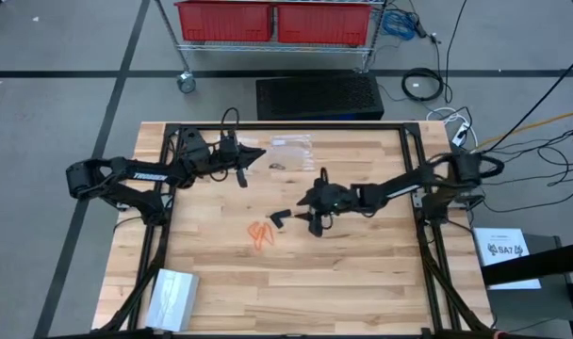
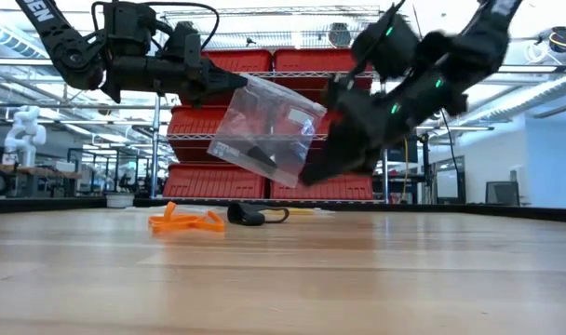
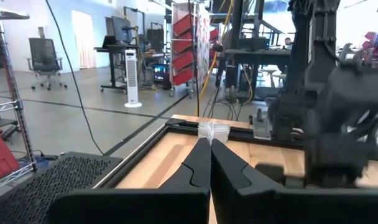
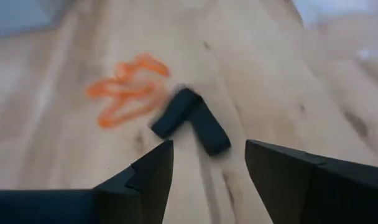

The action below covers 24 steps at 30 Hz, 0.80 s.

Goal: Sort rubber bands
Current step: Put the middle black rubber band into the right transparent zip bag

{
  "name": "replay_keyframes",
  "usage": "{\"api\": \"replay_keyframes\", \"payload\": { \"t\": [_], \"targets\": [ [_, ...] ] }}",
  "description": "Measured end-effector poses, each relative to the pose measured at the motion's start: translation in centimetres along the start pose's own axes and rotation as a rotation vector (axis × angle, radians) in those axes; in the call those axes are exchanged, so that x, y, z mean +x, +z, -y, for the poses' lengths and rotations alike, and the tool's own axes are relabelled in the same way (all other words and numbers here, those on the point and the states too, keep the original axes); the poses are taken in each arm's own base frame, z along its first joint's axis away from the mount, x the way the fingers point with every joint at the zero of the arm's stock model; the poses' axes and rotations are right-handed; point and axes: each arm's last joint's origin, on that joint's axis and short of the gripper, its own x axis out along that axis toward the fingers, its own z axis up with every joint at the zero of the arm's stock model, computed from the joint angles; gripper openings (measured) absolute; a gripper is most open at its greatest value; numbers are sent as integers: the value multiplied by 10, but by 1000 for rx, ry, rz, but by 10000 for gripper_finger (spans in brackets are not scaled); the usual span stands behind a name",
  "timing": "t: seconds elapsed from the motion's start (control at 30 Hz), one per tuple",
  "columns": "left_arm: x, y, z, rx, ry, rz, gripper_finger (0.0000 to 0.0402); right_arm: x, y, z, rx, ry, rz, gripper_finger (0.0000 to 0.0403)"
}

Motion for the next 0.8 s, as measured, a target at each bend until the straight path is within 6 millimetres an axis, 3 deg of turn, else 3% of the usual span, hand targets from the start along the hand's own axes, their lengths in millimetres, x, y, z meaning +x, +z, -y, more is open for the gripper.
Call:
{"api": "replay_keyframes", "payload": {
  "t": [0.13, 0.47, 0.57, 0.7, 0.8],
  "targets": [
    [0, 0, 0, 3, 1, 0, 0, 25, -10, 5, -15, -23, -61, 194],
    [0, -1, 0, 10, 1, -7, 0, 72, -2, 3, -149, -43, -189, 182],
    [0, -2, 0, 9, 1, -20, 0, 75, -2, 3, -183, -42, -202, 135],
    [0, -2, 0, 13, 2, -20, 0, 69, 3, 2, -199, -41, -209, 28],
    [0, -2, 0, 12, 1, -23, 0, 56, 13, 0, -206, -41, -208, 14]
  ]
}}
